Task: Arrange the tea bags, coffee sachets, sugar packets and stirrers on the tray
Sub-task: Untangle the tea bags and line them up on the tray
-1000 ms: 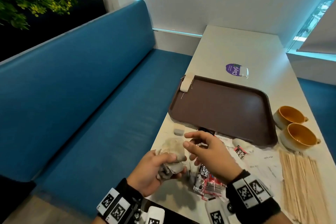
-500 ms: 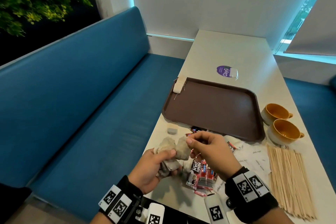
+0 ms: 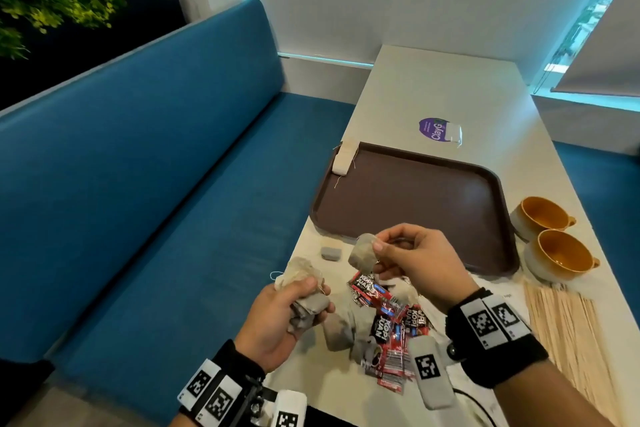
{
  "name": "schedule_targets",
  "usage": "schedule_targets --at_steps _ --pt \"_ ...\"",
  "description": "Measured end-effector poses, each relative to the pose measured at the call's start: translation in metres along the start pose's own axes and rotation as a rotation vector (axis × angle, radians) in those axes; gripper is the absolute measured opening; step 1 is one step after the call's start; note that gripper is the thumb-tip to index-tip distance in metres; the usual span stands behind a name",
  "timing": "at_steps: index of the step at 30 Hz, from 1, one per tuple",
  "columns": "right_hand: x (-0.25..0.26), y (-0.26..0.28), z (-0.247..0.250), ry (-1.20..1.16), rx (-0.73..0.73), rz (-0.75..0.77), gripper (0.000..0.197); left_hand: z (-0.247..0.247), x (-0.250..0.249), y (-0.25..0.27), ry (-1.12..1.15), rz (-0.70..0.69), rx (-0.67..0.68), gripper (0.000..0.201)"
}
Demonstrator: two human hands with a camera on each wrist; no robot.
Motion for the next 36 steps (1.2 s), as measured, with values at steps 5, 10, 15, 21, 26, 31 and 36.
schedule_targets --at_steps 5,10,15,21,26,31,36 --pt "0.015 -0.067 0.013 0.108 -0.124 0.1 0.003 0.009 0.003 -0.01 -0.059 0.04 -0.058 0.017" --pt "0.019 -0.153 0.022 0.243 -0.236 0.163 0.008 0.014 0.007 -0.019 -0.063 0.099 -0.072 0.018" --pt "0.002 -0.206 -0.001 0.451 -0.08 0.092 0.009 0.018 0.006 -0.027 -0.018 0.134 -0.054 0.021" --pt "-0.011 -0.235 -0.029 0.397 0.113 -0.053 0.009 0.025 0.002 -0.031 -0.169 0.153 0.014 0.036" --pt "-0.013 -0.269 -0.032 0.377 -0.036 -0.062 0.01 0.026 0.002 -0.03 -0.253 0.145 0.015 0.031" --pt "-0.015 -0.28 -0.031 0.318 -0.144 -0.042 0.011 0.026 0.001 -0.03 -0.237 0.146 -0.008 0.028" --pt "-0.011 -0.274 -0.033 0.293 -0.147 0.054 0.024 0.024 -0.001 -0.031 -0.257 0.143 -0.007 0.03"
Point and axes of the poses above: each hand's wrist, its own y-axis away from the middle knuckle, its own z-axis out of the back of the hand, x = y × z, the point moved 2 cm from there along -y, towards the middle knuckle, and after that the axes turned 1 degree about -y, right-handed, at the moved point
